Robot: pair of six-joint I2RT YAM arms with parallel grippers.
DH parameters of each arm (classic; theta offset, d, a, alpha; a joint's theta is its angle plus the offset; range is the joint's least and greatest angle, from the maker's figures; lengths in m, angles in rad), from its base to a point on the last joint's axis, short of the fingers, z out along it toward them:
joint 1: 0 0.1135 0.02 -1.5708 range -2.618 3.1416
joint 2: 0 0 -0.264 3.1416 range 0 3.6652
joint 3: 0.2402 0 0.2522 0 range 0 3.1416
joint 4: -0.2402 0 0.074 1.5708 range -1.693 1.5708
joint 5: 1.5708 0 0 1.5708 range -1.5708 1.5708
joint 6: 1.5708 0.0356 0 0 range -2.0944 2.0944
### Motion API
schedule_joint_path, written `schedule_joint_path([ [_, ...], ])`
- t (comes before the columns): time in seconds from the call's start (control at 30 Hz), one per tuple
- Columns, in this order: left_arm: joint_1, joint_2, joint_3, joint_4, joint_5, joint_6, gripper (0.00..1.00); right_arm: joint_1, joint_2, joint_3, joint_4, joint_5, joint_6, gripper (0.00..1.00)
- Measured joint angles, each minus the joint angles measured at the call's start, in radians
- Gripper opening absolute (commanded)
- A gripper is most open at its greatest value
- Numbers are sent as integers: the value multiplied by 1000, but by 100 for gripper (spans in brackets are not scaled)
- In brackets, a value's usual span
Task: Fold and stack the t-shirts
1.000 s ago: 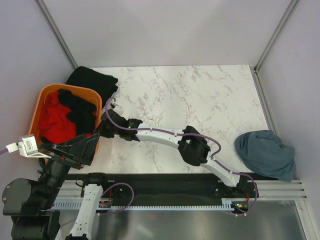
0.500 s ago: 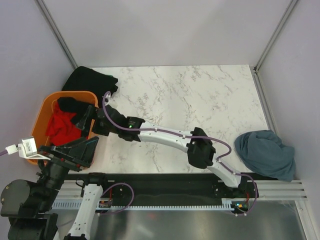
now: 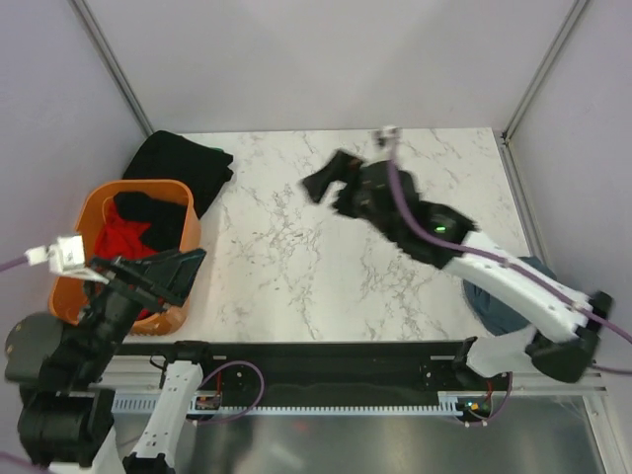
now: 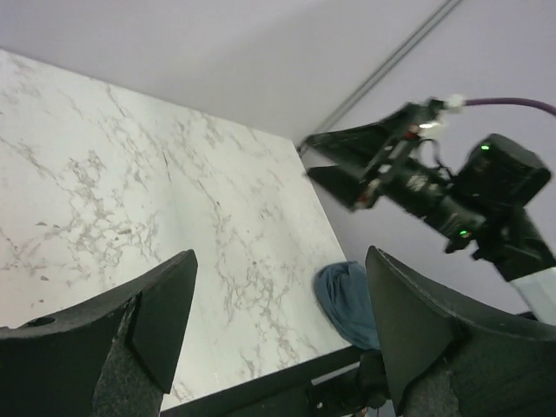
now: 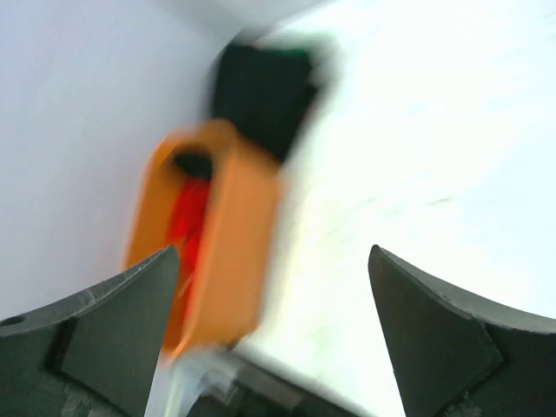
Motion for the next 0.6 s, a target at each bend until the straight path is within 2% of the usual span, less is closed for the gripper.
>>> schedule_joint_path([
  [0.17,3,125,-231,101,171,6,79,-406,-457,-304,-299,290,-2,98],
  [0.27,-3,253,-426,159,222,13,80,-615,-619,-417,-420,327,-41,98],
  [0.33,-18,311,-563,188,219,14,79,-771,-628,-478,-465,309,-90,98],
  [0.4,-48,330,-662,192,213,18,79,-895,-558,-539,-482,256,-126,98],
  [0.53,-123,355,-750,214,182,55,79,-994,-390,-664,-483,187,-166,98],
  [0.6,-144,359,-778,232,166,77,79,-1017,-370,-719,-487,171,-179,98],
])
